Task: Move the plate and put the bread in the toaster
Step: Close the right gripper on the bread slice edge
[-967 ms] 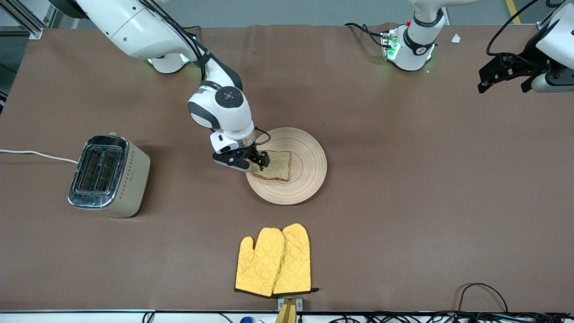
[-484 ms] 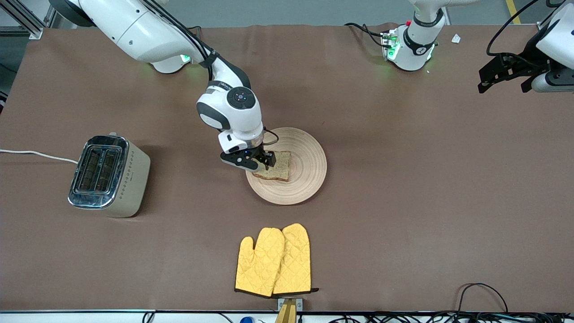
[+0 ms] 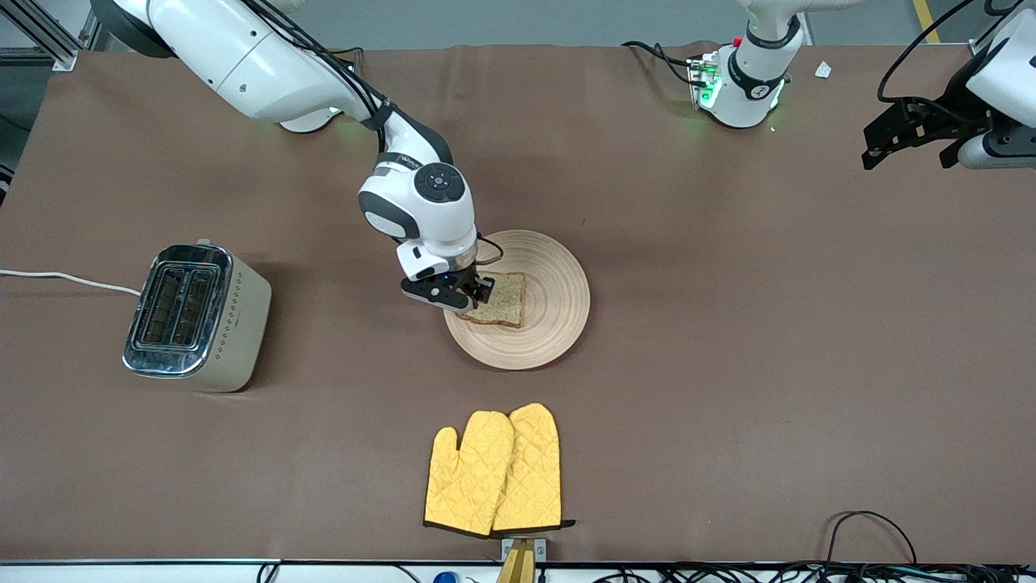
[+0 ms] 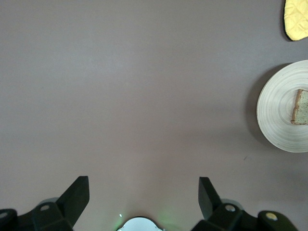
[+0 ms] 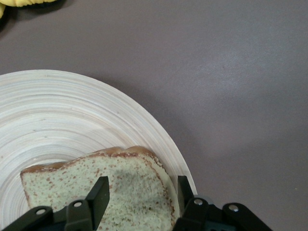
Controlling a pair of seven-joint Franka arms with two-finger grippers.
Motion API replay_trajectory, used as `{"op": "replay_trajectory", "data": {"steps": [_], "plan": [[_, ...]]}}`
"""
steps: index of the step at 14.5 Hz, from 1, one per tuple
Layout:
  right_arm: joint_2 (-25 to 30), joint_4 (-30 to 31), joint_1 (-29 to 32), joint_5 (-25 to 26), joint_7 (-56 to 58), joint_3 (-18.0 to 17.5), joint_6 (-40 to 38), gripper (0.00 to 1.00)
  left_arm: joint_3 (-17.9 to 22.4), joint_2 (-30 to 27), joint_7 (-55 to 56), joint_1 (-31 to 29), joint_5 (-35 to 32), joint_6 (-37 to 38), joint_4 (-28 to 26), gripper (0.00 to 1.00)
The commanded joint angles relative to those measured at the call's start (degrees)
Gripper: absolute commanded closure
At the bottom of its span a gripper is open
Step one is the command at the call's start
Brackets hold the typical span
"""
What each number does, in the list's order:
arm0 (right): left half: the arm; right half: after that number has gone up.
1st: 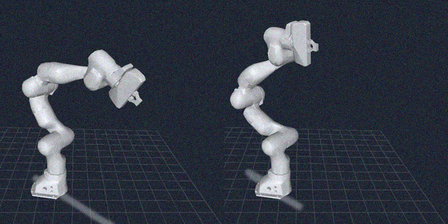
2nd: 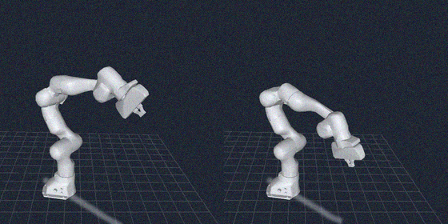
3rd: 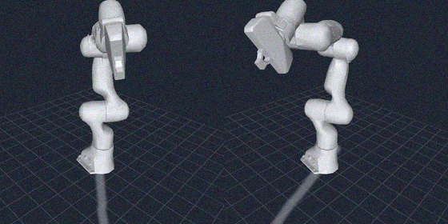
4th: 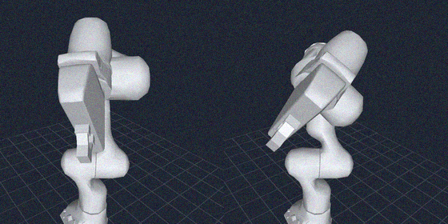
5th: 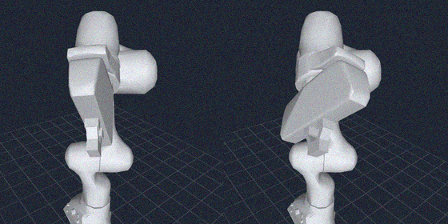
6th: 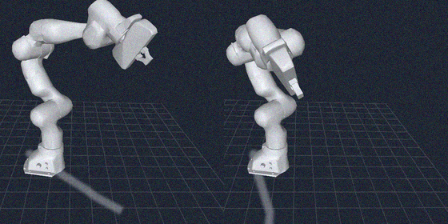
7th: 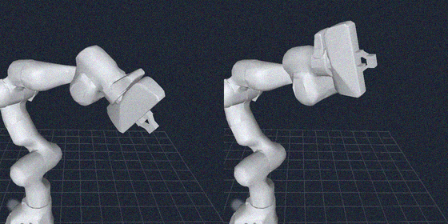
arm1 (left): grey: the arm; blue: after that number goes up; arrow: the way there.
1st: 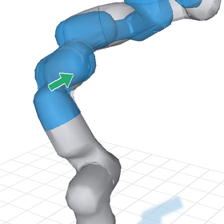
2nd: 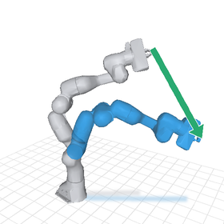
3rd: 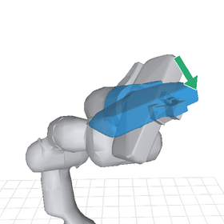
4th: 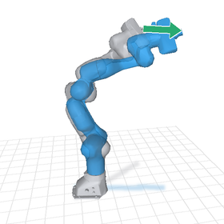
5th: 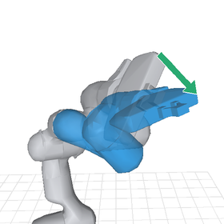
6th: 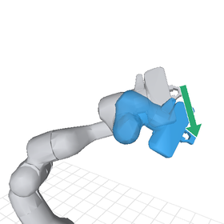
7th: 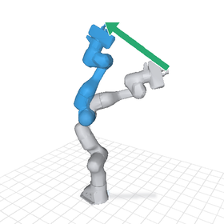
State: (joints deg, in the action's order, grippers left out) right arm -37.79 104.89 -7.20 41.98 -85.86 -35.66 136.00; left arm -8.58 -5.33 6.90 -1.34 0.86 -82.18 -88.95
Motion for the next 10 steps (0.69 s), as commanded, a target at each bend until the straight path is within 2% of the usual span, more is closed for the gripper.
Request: {"op": "replay_trajectory", "data": {"steps": [1,4,6,10], "plan": [[-0.88,-0.83,-0.01,1.7,-1.6,-0.72,-0.39,0.35,-0.03,-0.03,0.57,0.19,-0.69,-0.61,-0.09,0.0],[-0.88,-0.74,-0.01,1.7,-2.03,-0.72,-0.39,0.37,-0.03,0.06,0.57,0.19,-0.6,-0.7,-0.09,0.0],[-0.97,-0.65,-0.19,1.7,-2.47,-0.72,-0.39,0.45,-0.03,0.24,0.57,0.19,-0.6,-0.7,-0.09,0.0],[-1.32,-0.56,-0.1,1.7,-3.18,-0.72,-0.21,0.51,-0.03,0.24,0.57,0.19,-0.6,-0.7,-0.17,0.0]]}}
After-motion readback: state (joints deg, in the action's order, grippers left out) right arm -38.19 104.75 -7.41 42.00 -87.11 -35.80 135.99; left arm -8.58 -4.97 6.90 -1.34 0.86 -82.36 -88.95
